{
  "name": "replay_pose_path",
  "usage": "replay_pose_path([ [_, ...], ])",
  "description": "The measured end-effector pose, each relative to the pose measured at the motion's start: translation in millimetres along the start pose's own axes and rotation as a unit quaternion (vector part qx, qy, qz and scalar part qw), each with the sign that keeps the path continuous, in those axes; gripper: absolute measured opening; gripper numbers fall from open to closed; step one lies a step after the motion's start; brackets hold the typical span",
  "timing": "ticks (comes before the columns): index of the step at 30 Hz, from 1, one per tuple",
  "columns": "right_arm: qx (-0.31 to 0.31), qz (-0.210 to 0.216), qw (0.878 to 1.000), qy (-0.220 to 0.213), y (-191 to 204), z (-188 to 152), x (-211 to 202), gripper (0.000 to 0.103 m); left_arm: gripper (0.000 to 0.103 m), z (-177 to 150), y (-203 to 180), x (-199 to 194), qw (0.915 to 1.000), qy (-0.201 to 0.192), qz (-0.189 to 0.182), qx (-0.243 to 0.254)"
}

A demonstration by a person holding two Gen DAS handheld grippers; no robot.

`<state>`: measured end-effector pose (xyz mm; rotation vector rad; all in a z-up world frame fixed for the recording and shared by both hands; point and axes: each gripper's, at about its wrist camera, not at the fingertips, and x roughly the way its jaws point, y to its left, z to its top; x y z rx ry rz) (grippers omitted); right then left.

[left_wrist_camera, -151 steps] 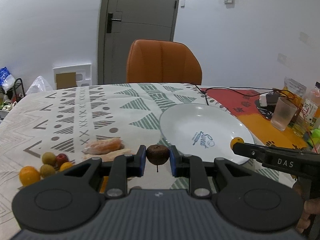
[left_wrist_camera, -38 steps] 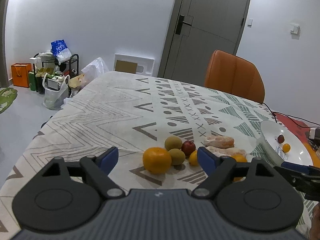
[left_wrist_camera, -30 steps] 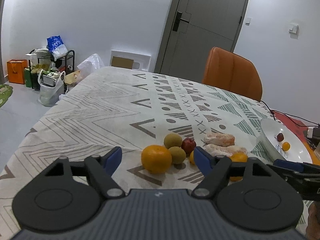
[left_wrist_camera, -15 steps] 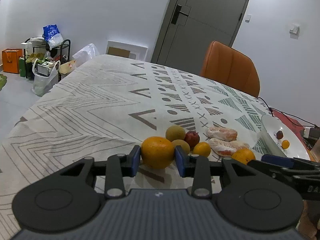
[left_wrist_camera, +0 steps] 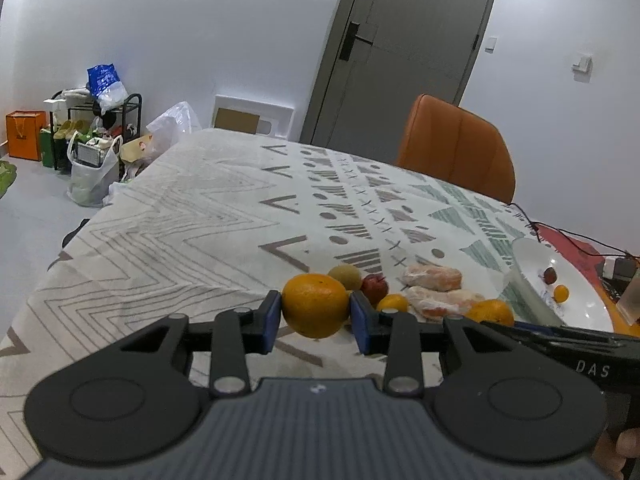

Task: Organize fruits
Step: 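Close the left tool on a large orange while the right tool grasps another large orange, then carry both large oranges over the white plate and open both tools to release them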

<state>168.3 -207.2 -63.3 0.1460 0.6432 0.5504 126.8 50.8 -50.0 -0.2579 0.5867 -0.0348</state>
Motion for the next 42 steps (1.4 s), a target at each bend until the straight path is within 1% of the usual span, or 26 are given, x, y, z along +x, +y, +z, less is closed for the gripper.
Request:
replay_pose_path([
  [9,0.005,-0.01,1.0,-0.028,-13,5,-27,0.038,0.036,4,-26,-10,0.9997,-0.011,-0.016,0.017],
  [13,0.011,-0.021,0.999,-0.037,-22,6,-36,0.038,0.036,7,-38,-11,0.9992,-0.015,-0.026,0.026],
  [25,0.037,-0.05,0.996,-0.063,-57,8,-65,0.038,0.036,12,-81,0,0.9971,-0.012,-0.053,0.052],
  [42,0.067,-0.071,0.993,-0.072,-100,1,-79,0.038,0.036,11,-122,23,0.9947,0.001,-0.068,0.077],
])
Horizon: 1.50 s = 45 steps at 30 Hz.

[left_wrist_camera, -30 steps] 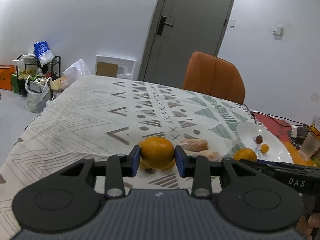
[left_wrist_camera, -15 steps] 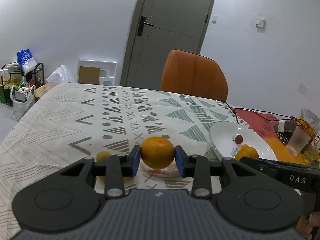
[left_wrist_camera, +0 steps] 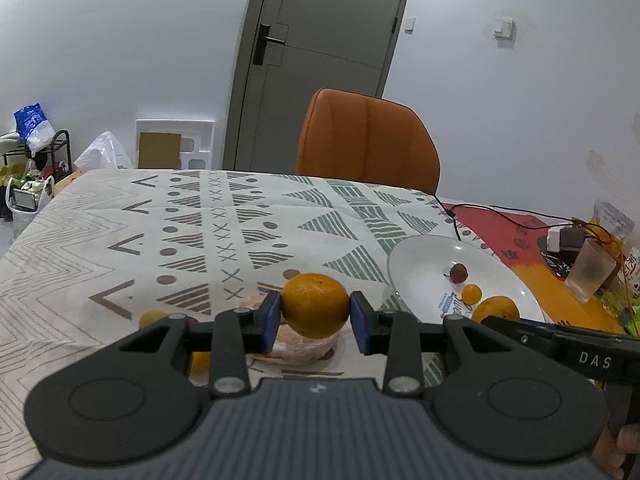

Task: Organize fruits
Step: 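Carry both large oranges over the white plate and open both tools to release them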

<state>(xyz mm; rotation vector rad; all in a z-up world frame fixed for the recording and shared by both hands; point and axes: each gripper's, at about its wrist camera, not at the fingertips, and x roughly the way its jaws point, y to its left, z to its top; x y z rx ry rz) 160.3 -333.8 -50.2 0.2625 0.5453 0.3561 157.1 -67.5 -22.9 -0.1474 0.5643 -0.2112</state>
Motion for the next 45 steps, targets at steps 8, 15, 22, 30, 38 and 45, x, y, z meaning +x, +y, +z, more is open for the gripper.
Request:
replay_pose_path([
  [8,0.018,-0.008,1.0,0.0,-20,-3,-3,0.038,0.036,1,-17,10,0.9999,0.007,-0.002,0.014],
  [15,0.027,-0.014,1.0,-0.003,-36,-6,-5,0.038,0.036,0,-33,16,0.9995,0.012,-0.005,0.028],
  [22,0.021,-0.035,0.999,-0.021,-46,-4,-15,0.053,0.036,0,-50,26,0.999,0.017,-0.015,0.039],
  [30,0.022,-0.038,0.999,-0.021,-56,-2,-26,0.053,0.036,1,-71,35,0.9979,0.02,-0.035,0.05],
  [38,0.025,-0.055,0.998,-0.026,-68,-1,-38,0.053,0.036,1,-88,45,0.9967,0.026,-0.054,0.055],
  [45,0.034,-0.06,0.997,-0.028,-74,-1,-43,0.053,0.04,6,-92,45,0.9975,0.023,-0.046,0.048],
])
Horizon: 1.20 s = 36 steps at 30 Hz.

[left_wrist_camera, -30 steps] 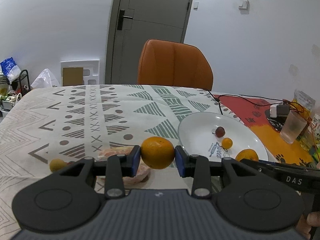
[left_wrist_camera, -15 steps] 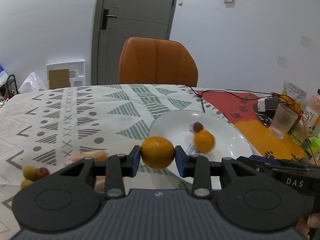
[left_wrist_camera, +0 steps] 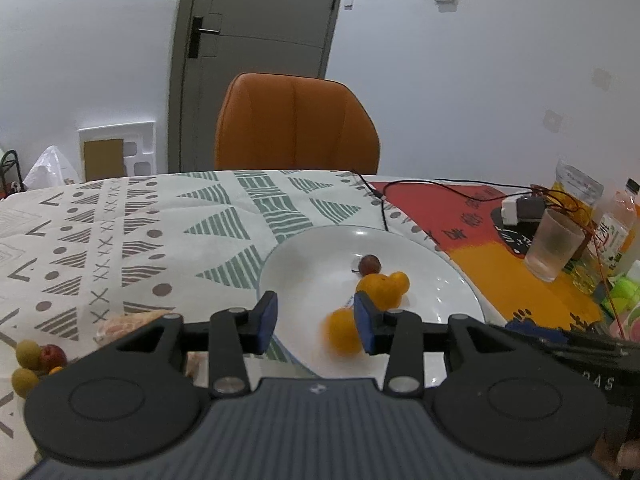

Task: Organize fruits
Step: 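Carry both large oranges over the white plate and open both tools to release them, then move both open tools back toward the remaining fruit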

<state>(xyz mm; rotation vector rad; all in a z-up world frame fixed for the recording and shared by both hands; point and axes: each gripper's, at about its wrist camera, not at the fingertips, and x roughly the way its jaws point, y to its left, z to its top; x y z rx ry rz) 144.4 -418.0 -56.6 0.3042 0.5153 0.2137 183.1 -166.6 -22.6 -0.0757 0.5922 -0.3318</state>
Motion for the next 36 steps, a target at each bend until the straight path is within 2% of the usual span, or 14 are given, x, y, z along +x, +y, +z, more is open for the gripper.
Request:
replay_pose_path([
  [7,0.0,0.017,1.0,0.002,6,0,3,0.057,0.048,1,13,-11,0.9998,0.0,0.021,-0.006],
  [9,-0.002,0.019,1.0,0.002,10,-1,4,0.058,0.057,0,18,-16,0.9996,-0.006,0.027,-0.006],
  [12,-0.006,0.022,1.0,0.005,16,-2,6,0.059,0.066,-2,27,-23,0.999,-0.013,0.041,-0.009],
  [18,-0.009,0.029,1.0,0.003,27,-4,8,0.078,0.081,-5,45,-34,0.9973,-0.013,0.069,-0.022],
  [20,-0.01,0.03,1.0,-0.001,31,-4,9,0.098,0.086,-5,50,-40,0.9963,-0.019,0.079,-0.025],
  [21,-0.011,0.028,1.0,-0.005,34,-3,9,0.103,0.088,-6,52,-42,0.9959,-0.023,0.084,-0.026],
  [25,-0.018,0.034,0.999,-0.01,42,-2,9,0.103,0.091,-7,61,-55,0.9945,-0.042,0.09,-0.032],
  [27,-0.02,0.035,0.999,-0.01,46,-2,10,0.103,0.098,-7,66,-62,0.9933,-0.051,0.095,-0.042],
  [36,-0.034,0.049,0.998,-0.006,68,-5,11,0.103,0.101,-10,92,-85,0.9891,-0.064,0.105,-0.08],
])
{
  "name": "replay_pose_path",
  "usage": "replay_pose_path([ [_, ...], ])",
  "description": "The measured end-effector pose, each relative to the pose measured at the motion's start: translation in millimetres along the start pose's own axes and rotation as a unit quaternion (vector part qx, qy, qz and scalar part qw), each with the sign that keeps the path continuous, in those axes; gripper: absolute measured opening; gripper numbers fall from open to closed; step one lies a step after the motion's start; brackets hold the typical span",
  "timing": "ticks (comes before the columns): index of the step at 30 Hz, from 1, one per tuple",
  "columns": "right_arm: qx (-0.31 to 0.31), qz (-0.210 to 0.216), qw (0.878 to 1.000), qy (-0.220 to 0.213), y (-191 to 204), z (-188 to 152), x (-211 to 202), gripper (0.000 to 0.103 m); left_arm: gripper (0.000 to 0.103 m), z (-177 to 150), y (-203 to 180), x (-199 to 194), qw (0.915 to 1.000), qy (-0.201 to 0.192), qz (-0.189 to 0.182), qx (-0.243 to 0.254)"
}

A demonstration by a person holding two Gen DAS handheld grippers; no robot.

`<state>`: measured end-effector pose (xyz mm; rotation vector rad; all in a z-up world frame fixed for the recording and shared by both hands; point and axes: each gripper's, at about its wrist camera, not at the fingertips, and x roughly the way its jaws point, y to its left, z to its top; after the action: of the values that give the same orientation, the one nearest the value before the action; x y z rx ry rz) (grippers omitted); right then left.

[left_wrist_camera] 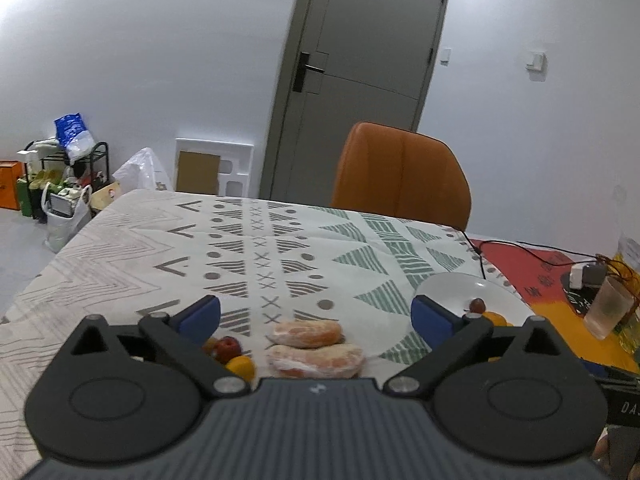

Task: Organize fruits
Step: 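Move both open tools back toward the remaining fruit, then grasp a brown kiwi-like fruit with the left tool and lift while the right tool approaches the wrapped pomelo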

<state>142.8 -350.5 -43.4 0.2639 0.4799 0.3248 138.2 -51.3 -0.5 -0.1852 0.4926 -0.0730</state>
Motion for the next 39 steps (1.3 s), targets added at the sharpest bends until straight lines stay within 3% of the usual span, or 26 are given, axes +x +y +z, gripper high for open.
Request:
replay_pose_path([
  [9,-0.015,0.023,1.0,0.004,22,0,5,0.103,0.101,4,28,-15,0.9991,-0.008,0.039,-0.016],
  [19,-0.033,0.047,0.998,0.015,44,-3,15,0.103,0.097,0,48,-18,0.9987,-0.008,0.046,-0.019],
  [25,-0.038,0.06,0.997,0.023,55,-4,21,0.103,0.089,-7,59,-14,0.9988,-0.001,0.042,-0.024],
  [34,-0.049,0.068,0.996,0.035,73,-4,33,0.103,0.067,-15,76,2,0.9982,0.019,0.036,-0.043],
  [39,-0.054,0.068,0.995,0.046,82,-4,43,0.098,0.059,-20,83,12,0.9978,0.03,0.029,-0.052],
])
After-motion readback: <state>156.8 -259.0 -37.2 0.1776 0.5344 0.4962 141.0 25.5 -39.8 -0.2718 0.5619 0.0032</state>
